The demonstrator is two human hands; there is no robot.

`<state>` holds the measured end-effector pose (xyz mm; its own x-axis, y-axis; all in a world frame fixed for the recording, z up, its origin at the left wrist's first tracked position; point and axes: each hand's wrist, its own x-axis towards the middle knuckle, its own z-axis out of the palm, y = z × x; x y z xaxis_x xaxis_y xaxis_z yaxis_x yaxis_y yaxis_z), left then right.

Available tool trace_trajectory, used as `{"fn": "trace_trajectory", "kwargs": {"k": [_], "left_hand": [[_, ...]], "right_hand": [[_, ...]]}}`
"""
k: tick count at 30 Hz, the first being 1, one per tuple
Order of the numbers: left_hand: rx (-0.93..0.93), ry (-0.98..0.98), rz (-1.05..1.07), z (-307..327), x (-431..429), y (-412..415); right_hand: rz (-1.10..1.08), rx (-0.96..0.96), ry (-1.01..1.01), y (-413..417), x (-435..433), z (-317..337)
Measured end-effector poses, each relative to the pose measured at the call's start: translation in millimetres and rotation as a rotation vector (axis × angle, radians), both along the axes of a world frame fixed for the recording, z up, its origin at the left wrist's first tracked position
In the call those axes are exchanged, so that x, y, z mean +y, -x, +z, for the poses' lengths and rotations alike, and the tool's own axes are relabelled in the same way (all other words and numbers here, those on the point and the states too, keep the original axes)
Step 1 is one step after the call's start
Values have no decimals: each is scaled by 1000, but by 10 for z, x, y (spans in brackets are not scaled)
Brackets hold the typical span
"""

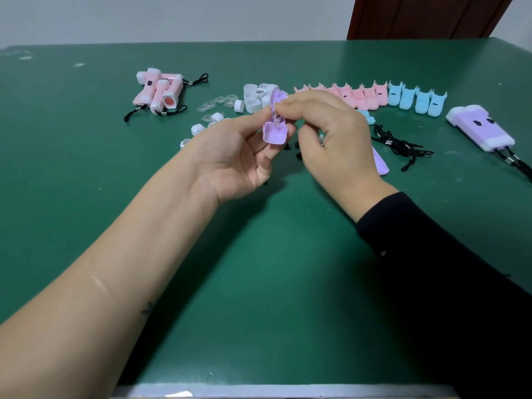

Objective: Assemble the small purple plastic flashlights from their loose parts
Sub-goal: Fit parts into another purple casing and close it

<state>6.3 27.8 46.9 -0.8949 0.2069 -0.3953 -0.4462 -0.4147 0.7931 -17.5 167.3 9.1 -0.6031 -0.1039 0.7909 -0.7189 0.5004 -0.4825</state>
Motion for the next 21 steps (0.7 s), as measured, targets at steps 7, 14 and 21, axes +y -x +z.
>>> {"fn": "trace_trajectory", "kwargs": {"k": [7, 14, 21], "left_hand": [[2, 42, 19, 2, -15, -5], [-16, 30, -10, -1, 4, -7], [43, 46, -66, 25, -23, 17]], "right_hand": [[-19, 73, -63, -26, -12, -3], [-14, 37, -75, -33, -3, 11], [-18, -121, -15, -35, 21, 74]]}}
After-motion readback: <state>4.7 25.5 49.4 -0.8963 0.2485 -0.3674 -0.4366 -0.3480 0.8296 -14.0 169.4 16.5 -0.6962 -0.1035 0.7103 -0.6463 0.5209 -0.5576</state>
